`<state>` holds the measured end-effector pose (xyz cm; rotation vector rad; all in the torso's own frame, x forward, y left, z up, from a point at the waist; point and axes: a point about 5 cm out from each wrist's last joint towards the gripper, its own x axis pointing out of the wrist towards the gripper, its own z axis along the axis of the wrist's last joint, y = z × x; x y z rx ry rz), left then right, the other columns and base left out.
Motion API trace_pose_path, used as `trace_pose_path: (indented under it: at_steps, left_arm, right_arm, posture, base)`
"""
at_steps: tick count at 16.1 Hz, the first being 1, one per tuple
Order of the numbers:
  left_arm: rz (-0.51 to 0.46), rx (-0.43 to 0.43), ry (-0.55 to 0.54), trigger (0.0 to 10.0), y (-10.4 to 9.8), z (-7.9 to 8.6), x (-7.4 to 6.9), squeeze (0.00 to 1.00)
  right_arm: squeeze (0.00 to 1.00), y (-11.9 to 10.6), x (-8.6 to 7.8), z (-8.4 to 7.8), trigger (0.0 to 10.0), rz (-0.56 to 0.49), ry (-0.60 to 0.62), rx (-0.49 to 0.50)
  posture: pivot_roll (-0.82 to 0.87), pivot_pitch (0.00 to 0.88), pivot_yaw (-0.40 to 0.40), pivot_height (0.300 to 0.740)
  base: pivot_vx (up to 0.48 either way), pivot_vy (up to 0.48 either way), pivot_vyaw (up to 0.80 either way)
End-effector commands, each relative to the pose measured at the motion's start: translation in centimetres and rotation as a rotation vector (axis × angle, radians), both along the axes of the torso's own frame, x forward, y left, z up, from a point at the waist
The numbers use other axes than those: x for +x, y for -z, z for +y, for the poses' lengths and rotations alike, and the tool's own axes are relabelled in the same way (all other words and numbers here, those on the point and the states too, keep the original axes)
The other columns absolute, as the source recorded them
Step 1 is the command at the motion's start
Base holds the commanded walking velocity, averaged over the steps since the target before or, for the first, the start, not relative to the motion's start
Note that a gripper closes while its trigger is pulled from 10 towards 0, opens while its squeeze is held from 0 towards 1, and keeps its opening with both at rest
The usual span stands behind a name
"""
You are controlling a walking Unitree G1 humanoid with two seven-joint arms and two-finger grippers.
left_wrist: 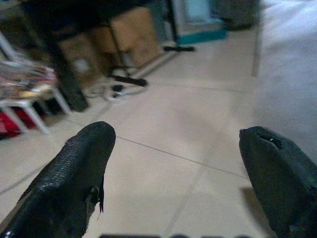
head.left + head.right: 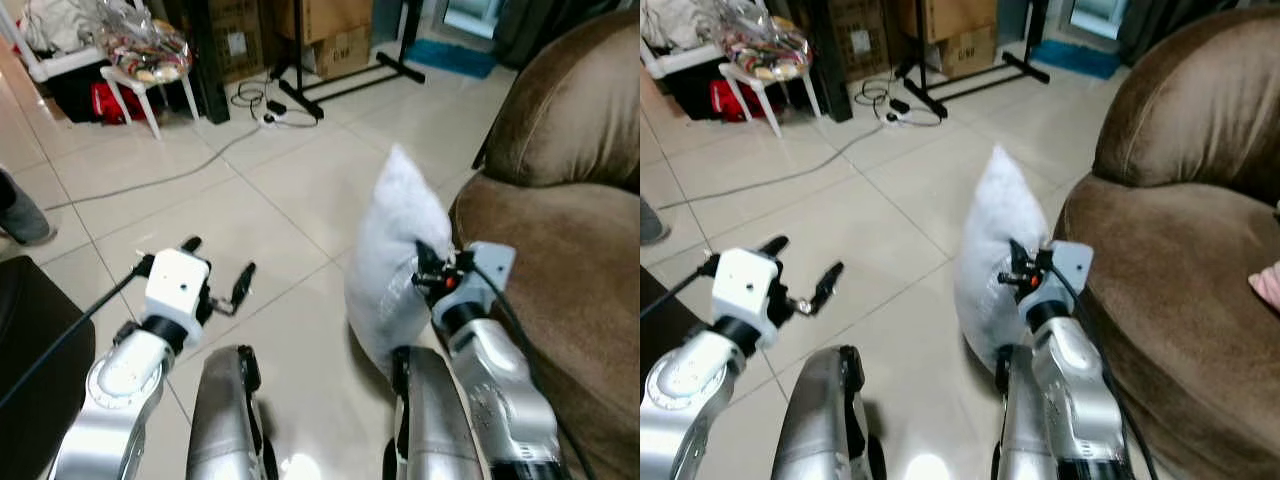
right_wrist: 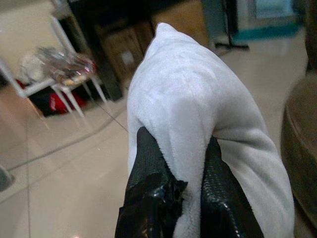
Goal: Move the pillow to the sofa from floor
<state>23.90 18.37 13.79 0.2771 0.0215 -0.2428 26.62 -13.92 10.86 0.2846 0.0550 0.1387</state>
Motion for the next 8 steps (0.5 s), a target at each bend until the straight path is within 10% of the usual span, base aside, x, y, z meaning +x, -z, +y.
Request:
trace_pose_path:
  at_steps: [1, 8]
  left_arm:
    - [-0.037, 0.015, -0.057, 10.0, -0.3, 0.6, 0.3, 0.00]
    - [-0.050, 0.064, -0.077, 10.0, -0.2, 0.2, 0.7, 0.00]
  right_arm:
    - [0.00, -1.2, -0.4, 0.0, 10.0, -0.045, 0.009, -0.003]
    - [0.00, -1.6, -1.6, -0.6, 10.0, 0.023, 0.089, -0.036]
  posture:
    - [-0.02, 0.000, 0.028, 0.500]
    - [-0.04, 0.000, 0.037, 0.585]
  base:
    - [0.000, 0.000, 0.00]
    - [0.000, 0.000, 0.00]
